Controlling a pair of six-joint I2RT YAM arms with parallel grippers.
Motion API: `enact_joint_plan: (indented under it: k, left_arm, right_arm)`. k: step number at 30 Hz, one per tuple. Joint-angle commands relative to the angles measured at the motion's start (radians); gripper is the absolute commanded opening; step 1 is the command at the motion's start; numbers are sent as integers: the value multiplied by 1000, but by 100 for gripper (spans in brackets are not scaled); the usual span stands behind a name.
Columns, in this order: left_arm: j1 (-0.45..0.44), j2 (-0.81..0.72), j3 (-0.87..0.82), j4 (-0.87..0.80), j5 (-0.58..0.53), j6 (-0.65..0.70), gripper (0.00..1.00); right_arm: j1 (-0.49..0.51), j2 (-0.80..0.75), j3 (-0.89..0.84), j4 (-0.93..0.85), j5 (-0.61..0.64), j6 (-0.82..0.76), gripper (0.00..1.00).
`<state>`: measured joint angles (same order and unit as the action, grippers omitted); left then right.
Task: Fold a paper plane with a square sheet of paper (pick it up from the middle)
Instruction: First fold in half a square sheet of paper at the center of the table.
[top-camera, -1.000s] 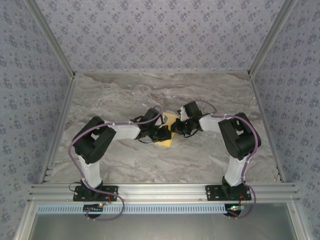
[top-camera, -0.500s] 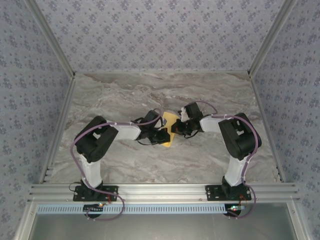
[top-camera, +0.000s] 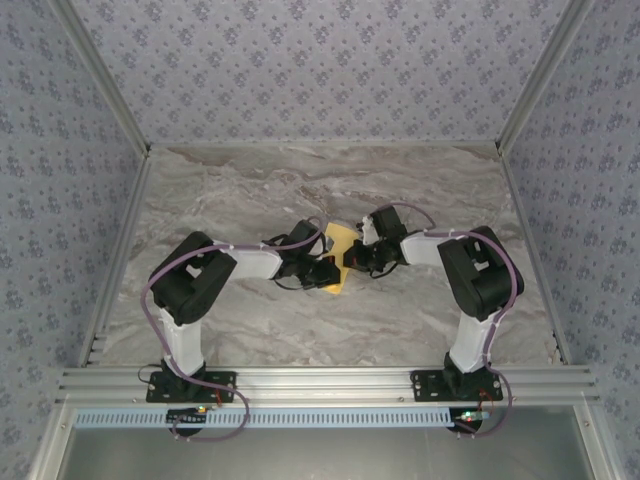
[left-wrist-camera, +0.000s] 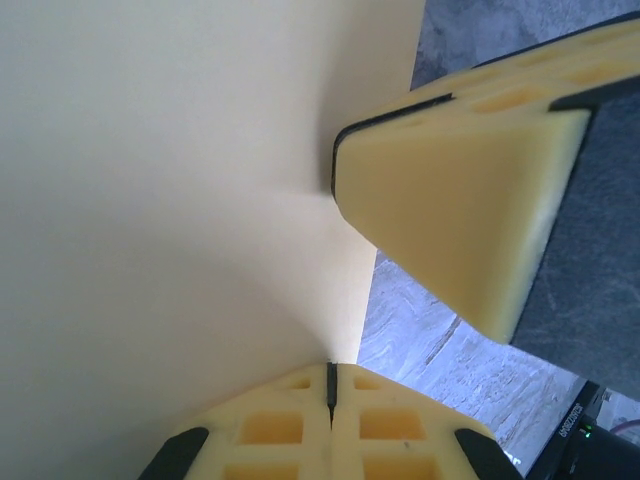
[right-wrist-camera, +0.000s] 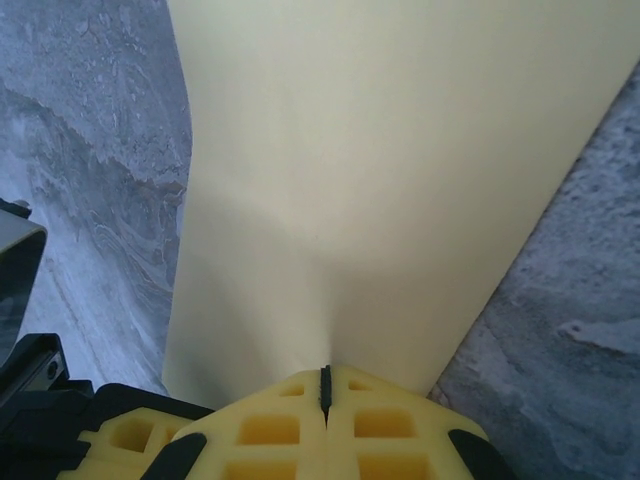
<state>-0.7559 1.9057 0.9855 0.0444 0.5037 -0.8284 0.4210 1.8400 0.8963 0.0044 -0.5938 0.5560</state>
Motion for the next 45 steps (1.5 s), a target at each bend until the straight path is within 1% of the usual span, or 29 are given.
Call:
enact_joint_plan:
  k: [1,8,19,21,25,28,31,34,38,41,45]
  left_arm:
    - [-8,38,-5,-141,-40,15,0]
    - [-11,70,-13,-228,-41,47,0]
    - [-11,85,-25,-236,-28,53,0]
    - [-10,84,-27,-235,-27,52,0]
    - [-11,81,-29,-232,-28,52,0]
    - [-11,79,-23,-230,-31,52,0]
    - [-11,75,-6,-223,-31,53,0]
    - [-11,54,23,-209,-33,54,0]
    - [-9,34,70,-193,-33,59,0]
    - [-9,33,99,-180,-33,58,0]
    - [-7,18,106,-141,-30,58,0]
  right_arm:
    - [-49,54,32,-54,33,-47,0]
    - [-135,135,136,-62,37,-41,0]
    - [-229,245,287,-95,57,-39,0]
    - [-245,266,347,-109,61,-41,0]
    - [-266,292,428,-144,58,-52,0]
    - [-268,278,464,-157,33,-58,0]
    - [-254,218,438,-147,3,-61,0]
    - [-221,150,363,-138,-27,-61,0]
    - [-151,82,238,-120,-43,-49,0]
    - [-115,77,185,-98,-41,-25,0]
    - [-102,115,170,-88,-34,-24,0]
